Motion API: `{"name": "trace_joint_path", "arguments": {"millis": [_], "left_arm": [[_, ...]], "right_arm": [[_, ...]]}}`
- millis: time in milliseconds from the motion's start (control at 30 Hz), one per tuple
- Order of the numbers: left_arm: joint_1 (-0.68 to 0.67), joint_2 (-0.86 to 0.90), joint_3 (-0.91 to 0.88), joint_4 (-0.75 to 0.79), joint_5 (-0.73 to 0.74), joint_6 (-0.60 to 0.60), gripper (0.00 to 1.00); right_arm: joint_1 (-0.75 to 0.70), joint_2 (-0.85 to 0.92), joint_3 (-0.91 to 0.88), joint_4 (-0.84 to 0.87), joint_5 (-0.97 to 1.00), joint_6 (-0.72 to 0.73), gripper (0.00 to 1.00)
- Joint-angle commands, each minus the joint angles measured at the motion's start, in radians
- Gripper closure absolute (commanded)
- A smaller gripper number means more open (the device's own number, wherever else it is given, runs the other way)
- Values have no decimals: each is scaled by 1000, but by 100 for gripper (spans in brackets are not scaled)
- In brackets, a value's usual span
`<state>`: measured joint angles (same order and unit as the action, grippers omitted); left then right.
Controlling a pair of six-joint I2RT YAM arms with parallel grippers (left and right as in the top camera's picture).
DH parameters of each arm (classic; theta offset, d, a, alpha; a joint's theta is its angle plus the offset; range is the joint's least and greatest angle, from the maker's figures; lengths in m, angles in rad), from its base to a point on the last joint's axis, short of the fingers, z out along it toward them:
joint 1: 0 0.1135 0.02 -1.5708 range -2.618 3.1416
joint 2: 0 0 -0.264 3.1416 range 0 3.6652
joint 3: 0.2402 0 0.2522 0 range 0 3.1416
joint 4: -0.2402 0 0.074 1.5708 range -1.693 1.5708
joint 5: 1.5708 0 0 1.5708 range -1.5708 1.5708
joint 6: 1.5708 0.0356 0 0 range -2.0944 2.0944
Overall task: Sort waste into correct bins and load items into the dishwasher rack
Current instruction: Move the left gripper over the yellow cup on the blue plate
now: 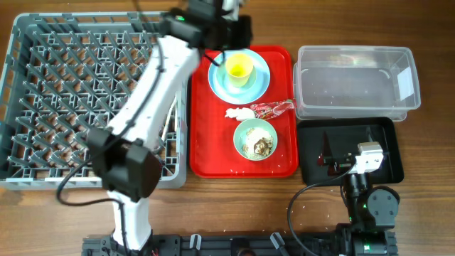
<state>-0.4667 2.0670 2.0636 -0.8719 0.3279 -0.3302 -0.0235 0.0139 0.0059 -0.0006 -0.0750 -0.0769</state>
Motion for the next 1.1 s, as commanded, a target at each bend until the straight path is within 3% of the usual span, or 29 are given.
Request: {"name": "trace_joint_path", "arguments": {"millis": [0, 200, 1067], "left_arm": [[-62, 28, -1, 7, -130, 8, 83], [-142, 82, -1, 6, -451, 12, 80], [-147, 217, -3, -65, -453, 9, 82]], "right_arm": [[-6, -5, -1, 3, -2, 0, 0], [-6, -5, -1, 3, -1, 0, 0], [-6, -5, -1, 3, -1, 0, 0]]}}
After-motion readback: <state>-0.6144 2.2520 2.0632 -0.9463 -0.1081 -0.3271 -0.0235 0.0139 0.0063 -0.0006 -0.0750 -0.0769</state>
